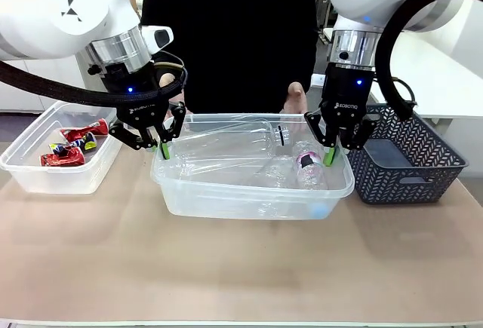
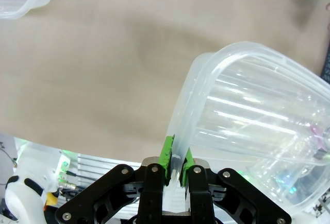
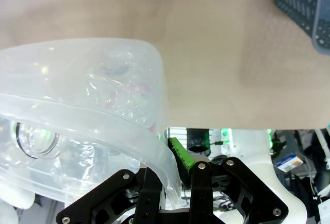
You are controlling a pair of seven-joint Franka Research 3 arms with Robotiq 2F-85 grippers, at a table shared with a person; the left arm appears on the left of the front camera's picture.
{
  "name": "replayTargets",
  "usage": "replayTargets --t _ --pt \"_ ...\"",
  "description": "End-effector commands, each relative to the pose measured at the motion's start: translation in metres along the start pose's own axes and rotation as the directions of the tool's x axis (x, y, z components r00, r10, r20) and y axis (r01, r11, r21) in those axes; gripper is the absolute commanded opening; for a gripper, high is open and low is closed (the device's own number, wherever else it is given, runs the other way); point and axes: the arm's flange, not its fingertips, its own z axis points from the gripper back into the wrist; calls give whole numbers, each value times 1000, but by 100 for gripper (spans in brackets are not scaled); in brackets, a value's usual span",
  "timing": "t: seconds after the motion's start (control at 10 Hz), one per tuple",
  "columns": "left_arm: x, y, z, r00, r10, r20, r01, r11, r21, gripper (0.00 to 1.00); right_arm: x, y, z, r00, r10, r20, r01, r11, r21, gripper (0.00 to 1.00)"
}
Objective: Sort the waste into each basket.
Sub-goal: Offer the picked Organizing box to the human.
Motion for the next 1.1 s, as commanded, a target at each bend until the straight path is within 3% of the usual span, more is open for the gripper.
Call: replayTargets --t 0.0,0.3,0.4,0.5,0.6,0.7,0.8,1.0 --pt "30 -5 4 1000 17 22 -16 1000 -11 7 47 18 32 996 90 -23 -88 995 48 5" --pt "114 -13 -9 997 68 25 -68 998 4 7 147 56 54 981 145 -126 -133 986 101 5" --pt "134 -12 -14 998 64 -22 -65 998 -15 7 158 67 43 971 177 -159 -161 981 109 5" --pt "150 -10 -20 996 84 -16 -84 997 1 7 161 72 32 964 195 -179 -178 978 110 5" --pt "122 12 -13 998 56 5 -56 998 23 7 159 71 25 953 233 -196 -212 970 123 5" --pt "122 12 -13 998 56 5 -56 998 23 7 157 68 18 947 233 -222 -216 971 101 5" --pt "122 12 -13 998 56 5 -56 998 23 7 174 48 12 974 171 -152 -161 984 77 5" --pt "122 12 -13 998 56 5 -56 998 23 7 174 48 12 974 171 -152 -161 984 77 5"
